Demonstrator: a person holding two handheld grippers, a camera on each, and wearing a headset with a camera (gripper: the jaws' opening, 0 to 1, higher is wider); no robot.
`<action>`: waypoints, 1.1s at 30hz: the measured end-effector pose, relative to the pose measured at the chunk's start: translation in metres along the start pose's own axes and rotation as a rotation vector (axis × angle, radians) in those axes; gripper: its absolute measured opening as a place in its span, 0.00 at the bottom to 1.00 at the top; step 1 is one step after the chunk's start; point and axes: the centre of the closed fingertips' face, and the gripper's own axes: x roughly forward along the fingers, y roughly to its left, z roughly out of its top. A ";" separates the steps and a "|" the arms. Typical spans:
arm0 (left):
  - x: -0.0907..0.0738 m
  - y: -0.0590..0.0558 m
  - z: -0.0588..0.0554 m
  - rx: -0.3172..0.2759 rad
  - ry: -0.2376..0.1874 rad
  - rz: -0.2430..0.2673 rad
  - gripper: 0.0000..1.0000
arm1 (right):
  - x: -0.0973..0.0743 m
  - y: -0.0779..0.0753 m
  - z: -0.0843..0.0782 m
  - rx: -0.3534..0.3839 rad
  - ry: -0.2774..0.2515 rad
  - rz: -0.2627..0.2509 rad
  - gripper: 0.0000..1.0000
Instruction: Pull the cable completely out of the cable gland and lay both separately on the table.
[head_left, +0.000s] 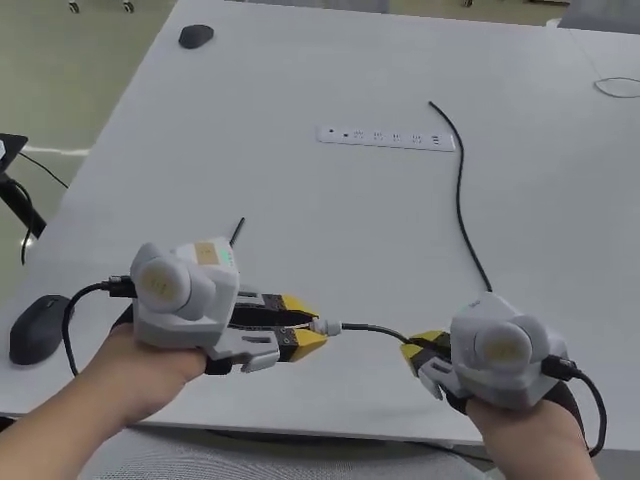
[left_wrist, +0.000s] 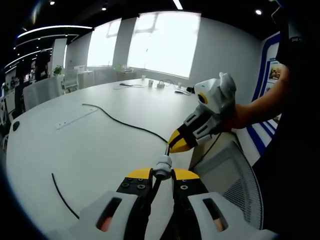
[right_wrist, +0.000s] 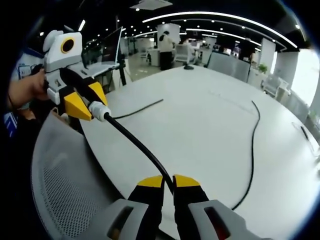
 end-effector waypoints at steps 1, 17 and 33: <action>-0.001 0.001 0.000 -0.007 0.000 0.000 0.15 | -0.001 0.000 0.001 -0.004 -0.003 0.000 0.02; 0.000 0.002 -0.003 -0.023 0.023 0.003 0.15 | -0.014 0.003 0.009 -0.077 -0.030 -0.009 0.16; 0.004 -0.001 -0.002 -0.019 0.030 -0.010 0.15 | -0.012 0.066 0.064 -0.473 -0.100 0.087 0.14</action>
